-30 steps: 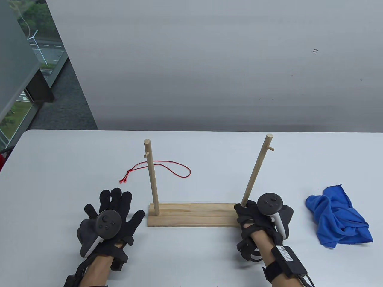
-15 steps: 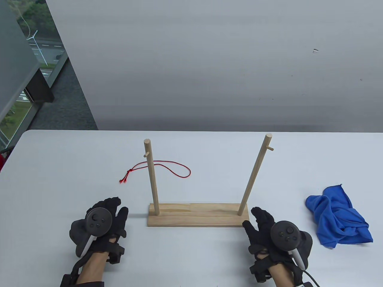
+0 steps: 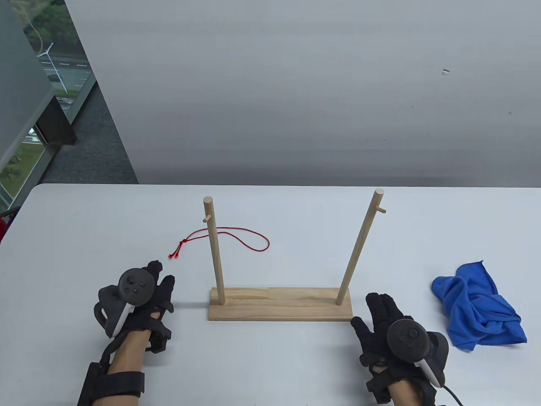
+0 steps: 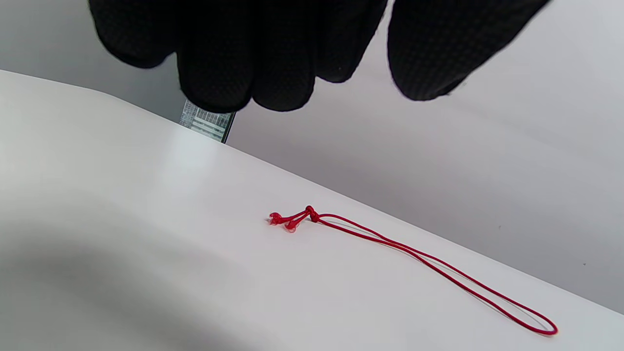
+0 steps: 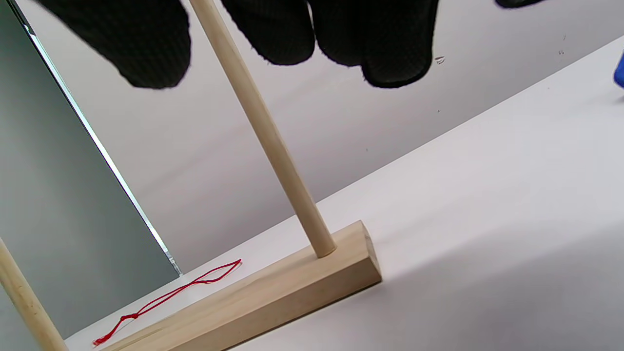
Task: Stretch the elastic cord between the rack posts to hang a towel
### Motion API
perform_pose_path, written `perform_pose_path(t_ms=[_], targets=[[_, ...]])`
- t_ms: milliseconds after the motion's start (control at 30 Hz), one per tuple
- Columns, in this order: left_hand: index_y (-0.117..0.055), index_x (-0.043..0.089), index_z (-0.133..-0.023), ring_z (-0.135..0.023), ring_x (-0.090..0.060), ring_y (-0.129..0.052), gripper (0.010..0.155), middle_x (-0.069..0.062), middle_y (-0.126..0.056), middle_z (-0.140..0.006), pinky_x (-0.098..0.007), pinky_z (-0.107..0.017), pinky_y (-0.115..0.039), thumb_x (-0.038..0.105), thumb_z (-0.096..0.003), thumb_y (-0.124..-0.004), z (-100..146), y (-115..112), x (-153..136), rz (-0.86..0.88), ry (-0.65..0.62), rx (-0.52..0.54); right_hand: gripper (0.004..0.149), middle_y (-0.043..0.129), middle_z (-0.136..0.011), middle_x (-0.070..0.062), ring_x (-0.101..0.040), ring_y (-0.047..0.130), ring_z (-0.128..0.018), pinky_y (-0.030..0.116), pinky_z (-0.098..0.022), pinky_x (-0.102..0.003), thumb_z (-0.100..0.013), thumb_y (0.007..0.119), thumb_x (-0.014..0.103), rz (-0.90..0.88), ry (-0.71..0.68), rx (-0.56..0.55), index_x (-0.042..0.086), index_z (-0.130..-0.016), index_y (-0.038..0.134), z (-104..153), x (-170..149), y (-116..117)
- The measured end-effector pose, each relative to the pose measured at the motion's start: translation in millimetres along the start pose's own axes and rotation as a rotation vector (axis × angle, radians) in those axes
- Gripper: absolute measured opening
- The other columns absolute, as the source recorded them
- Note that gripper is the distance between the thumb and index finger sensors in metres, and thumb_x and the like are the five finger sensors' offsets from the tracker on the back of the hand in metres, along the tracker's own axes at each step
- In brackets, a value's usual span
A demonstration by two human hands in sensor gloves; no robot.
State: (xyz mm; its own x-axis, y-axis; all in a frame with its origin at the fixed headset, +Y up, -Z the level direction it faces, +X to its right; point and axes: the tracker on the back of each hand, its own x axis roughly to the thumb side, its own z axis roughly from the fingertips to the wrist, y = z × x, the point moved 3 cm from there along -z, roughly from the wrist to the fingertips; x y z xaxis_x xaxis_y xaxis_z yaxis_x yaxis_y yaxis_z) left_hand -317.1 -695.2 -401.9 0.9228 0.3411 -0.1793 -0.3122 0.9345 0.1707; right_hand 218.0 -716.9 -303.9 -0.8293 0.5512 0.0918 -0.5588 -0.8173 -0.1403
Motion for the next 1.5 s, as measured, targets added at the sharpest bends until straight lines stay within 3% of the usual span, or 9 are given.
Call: perform_pose_path(t_ms=[100,300,467,700,1133,1500], targets=[[-0.075,0.026,-0.099,-0.064,-0.035,-0.103,0.065,-0.005,-0.091,-0.093,-0.045,-0.040,-0.088,0.055,-0.0425,-0.088,-23,-3,3,-0.020,0.011,-0.049,0.072,0.045,-0.103,-0.024,-0.046,0.062,-0.093,0.038,-0.059,-0.075,-0.047,0.072,0.051,-0.012,0.003,0.014,0.011,-0.102,0.049,0,-1,2],[-0.077,0.025,-0.097,-0.060,-0.033,-0.104,0.064,-0.004,-0.093,-0.090,-0.045,-0.042,-0.087,0.054,-0.0420,-0.089,-65,-18,26,-0.182,-0.015,-0.142,0.071,0.045,-0.103,-0.024,-0.046,0.063,-0.093,0.039,-0.059,-0.075,-0.047,0.071,0.051,-0.021,-0.003,0.013,0.010,-0.102,0.050,-1,1,0],[-0.077,0.026,-0.097,-0.053,-0.031,-0.106,0.064,-0.003,-0.095,-0.087,-0.041,-0.035,-0.090,0.054,-0.0416,-0.089,-99,-47,39,-0.270,-0.013,-0.226,0.071,0.045,-0.103,-0.024,-0.046,0.062,-0.093,0.039,-0.059,-0.075,-0.047,0.071,0.051,-0.028,0.002,0.023,0.010,-0.101,0.050,-2,-1,0],[-0.064,0.028,-0.105,-0.049,-0.029,-0.105,0.076,0.000,-0.090,-0.090,-0.038,-0.030,-0.091,0.061,-0.0402,-0.086,-133,-74,44,-0.367,0.013,-0.324,0.071,0.045,-0.103,-0.024,-0.047,0.062,-0.093,0.039,-0.059,-0.075,-0.047,0.071,0.051,-0.037,0.010,0.024,0.010,-0.101,0.050,-2,-2,0],[-0.076,0.027,-0.097,-0.038,-0.025,-0.106,0.066,0.002,-0.098,-0.075,-0.035,-0.024,-0.090,0.059,-0.0400,-0.084,-165,-103,40,-0.460,0.063,-0.421,0.071,0.045,-0.103,-0.025,-0.047,0.062,-0.093,0.039,-0.059,-0.075,-0.047,0.071,0.051,-0.026,0.027,0.016,0.009,-0.101,0.051,-3,-4,-2],[-0.080,0.026,-0.088,-0.032,-0.022,-0.105,0.054,0.005,-0.099,-0.064,-0.032,-0.020,-0.090,0.052,-0.0413,-0.083,-166,-112,39,-0.503,0.027,-0.361,0.071,0.045,-0.103,-0.025,-0.047,0.062,-0.093,0.039,-0.059,-0.075,-0.047,0.071,0.051,-0.019,0.042,0.011,0.009,-0.101,0.051,-4,-6,-3]])
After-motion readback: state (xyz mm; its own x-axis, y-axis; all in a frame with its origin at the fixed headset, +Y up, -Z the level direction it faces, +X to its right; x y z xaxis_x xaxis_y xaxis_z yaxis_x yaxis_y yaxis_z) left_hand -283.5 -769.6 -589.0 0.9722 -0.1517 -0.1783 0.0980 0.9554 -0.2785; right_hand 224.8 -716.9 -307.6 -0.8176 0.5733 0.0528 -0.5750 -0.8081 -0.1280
